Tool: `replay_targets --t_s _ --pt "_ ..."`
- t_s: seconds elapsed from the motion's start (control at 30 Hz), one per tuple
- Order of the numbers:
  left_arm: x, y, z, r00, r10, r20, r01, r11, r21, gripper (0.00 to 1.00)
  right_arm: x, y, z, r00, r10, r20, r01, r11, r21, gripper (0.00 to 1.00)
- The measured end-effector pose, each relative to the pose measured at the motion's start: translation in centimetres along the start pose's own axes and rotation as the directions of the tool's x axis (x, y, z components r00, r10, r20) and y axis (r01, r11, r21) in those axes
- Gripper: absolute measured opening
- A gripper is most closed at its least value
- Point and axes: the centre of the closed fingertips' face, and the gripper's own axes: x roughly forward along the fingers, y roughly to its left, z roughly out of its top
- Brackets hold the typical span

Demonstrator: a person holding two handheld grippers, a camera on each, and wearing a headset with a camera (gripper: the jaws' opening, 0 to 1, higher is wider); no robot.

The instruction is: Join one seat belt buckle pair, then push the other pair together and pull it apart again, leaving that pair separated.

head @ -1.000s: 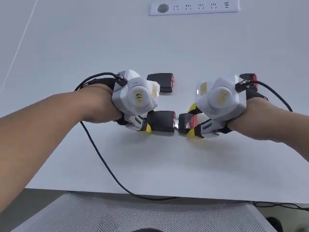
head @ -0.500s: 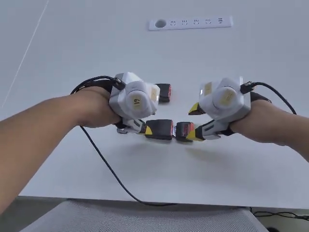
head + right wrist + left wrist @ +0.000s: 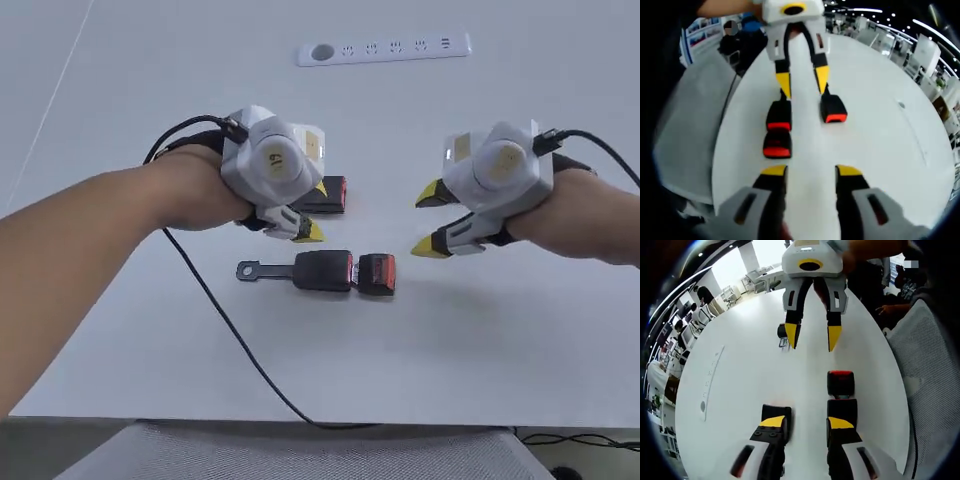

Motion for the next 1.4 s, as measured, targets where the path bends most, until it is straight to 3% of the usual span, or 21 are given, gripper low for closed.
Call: replay_targets --t_s 0.4,0.63,0.77,1.0,1.27,1.4 --pt "0.8 4.4 -2.0 0.9994 0.033 -0.006 -0.034 0.998 -0.044 0.34 -2.0 -5.3 -3.9 0.9973 -0.053 -0.050 0.055 0.998 0.036 0.38" --pt "2.3 6.2 -3.8 0.9993 0.024 -0.029 -0.025 0.999 -0.038 0.35 -2.1 -6.8 -6.0 0.9943 -0.060 -0.088 0.063 0.997 0.036 0.38" --pt "2.8 6.3 -4.2 0.9993 0.010 -0.037 -0.012 0.999 -0.042 0.37 -2.0 -8.0 -7.4 0.9938 -0.053 -0.097 0.058 0.997 0.051 0.39" --pt "3.8 5.8 -5.7 0.9973 -0.031 -0.066 0.030 0.999 -0.016 0.36 -1.6 -7.9 -9.2 0.9911 -0.030 -0.130 0.038 0.998 0.058 0.39" --pt "4.1 5.0 -5.7 0.9964 -0.049 -0.069 0.050 0.999 0.014 0.33 -1.0 -7.7 -10.7 0.9865 -0.005 -0.164 0.014 0.999 0.050 0.39" --pt "4.2 4.9 -5.8 0.9963 -0.056 -0.065 0.056 0.998 0.002 0.32 -0.6 -7.4 -11.1 0.9830 0.007 -0.184 0.000 0.999 0.035 0.38"
